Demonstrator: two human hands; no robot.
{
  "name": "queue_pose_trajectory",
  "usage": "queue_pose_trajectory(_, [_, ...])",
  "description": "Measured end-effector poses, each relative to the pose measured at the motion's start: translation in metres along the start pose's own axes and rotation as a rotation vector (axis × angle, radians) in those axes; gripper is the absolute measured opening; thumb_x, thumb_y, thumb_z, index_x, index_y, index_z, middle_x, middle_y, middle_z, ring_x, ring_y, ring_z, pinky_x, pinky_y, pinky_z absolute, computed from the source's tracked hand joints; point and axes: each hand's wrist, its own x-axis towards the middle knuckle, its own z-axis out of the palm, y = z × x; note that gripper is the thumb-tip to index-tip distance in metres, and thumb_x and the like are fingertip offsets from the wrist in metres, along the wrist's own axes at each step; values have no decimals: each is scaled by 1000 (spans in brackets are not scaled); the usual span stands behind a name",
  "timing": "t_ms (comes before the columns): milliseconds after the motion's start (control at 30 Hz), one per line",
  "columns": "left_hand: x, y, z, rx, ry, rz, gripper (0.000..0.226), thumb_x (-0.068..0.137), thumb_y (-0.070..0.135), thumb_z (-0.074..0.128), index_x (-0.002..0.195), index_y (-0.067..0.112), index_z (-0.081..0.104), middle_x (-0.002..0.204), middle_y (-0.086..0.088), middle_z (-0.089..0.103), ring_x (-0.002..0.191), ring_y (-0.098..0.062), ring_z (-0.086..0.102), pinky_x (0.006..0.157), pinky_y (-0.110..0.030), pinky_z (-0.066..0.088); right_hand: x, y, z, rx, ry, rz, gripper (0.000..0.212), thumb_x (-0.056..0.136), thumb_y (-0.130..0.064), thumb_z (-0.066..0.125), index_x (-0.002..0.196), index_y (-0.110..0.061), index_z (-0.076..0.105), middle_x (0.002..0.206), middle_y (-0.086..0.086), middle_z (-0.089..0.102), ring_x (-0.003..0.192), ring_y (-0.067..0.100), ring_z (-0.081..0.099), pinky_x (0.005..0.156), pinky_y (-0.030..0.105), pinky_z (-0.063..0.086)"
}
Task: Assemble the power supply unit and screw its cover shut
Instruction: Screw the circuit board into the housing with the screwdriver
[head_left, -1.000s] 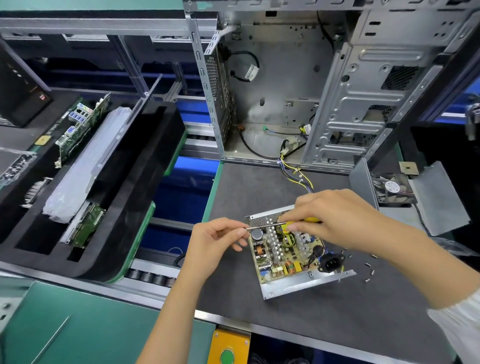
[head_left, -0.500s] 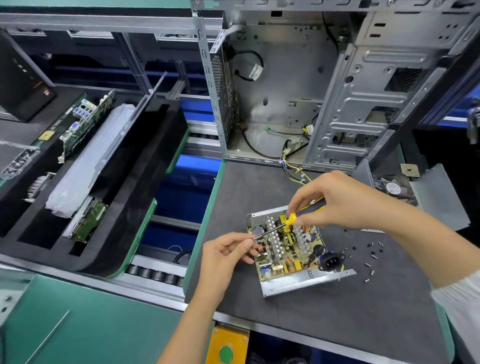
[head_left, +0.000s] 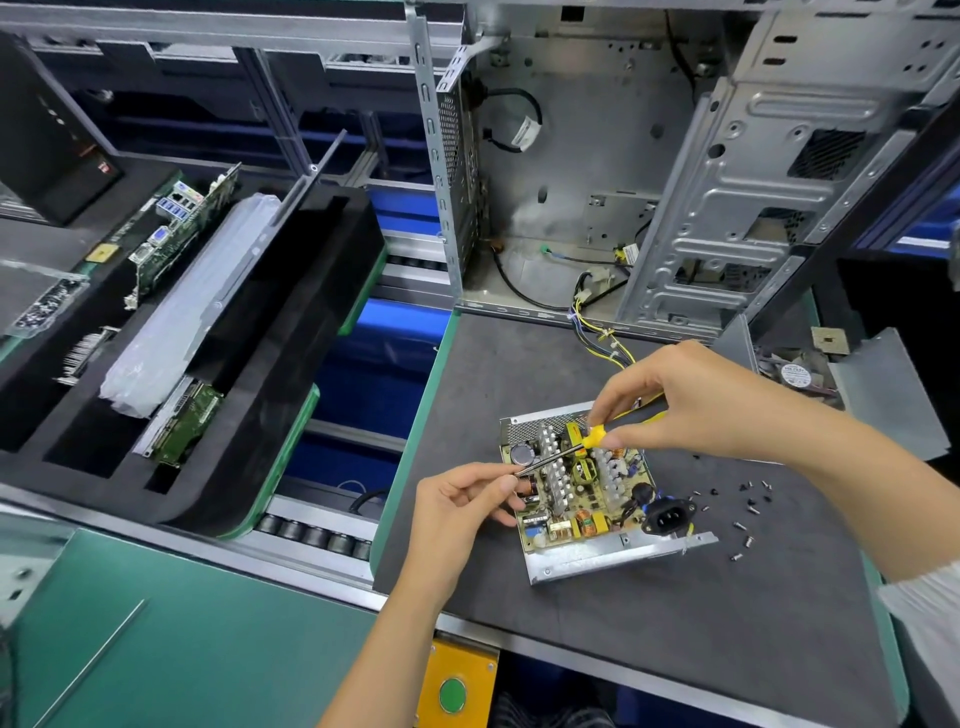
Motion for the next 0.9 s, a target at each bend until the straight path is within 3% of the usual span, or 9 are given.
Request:
queue_pose_trajectory(300, [-1, -3, 3, -47, 5, -1, 15, 84, 22, 69, 95, 18, 78, 87, -14, 75, 75, -16, 68, 62, -23, 55, -1, -2, 1, 30, 18, -14, 11, 74, -25, 79, 85, -26, 75, 80, -19, 72, 77, -9, 65, 77, 11, 49])
queue_pose_trajectory(567, [3, -3, 0, -8, 9, -14, 21, 86, 5, 69, 96, 21, 79, 89, -12, 76, 73, -15, 69, 61, -22, 54, -3, -2, -3, 22, 22, -2, 11, 75, -26, 78, 86, -26, 74, 80, -19, 72, 80, -9, 64, 79, 13, 49])
queue_pose_trajectory(733, [5, -2, -2, 19, -8, -14, 22, 84, 5, 71, 101, 18, 77, 87, -9, 75, 72, -16, 69, 61, -22, 55, -3, -3, -4, 17, 21, 4, 11, 75, -27, 78, 85, -27, 74, 81, -21, 71, 80, -11, 63, 79, 12, 49])
queue_pose_trajectory(900, [4, -18, -7, 327, 124, 75, 29, 80, 4, 76, 99, 26, 74, 87, -2, 64, 69, -14, 60, 55, -25, 54, -5, -2, -5, -18, 74, 40, 11, 75, -27, 78, 85, -31, 73, 81, -19, 71, 79, -10, 65, 82, 21, 52])
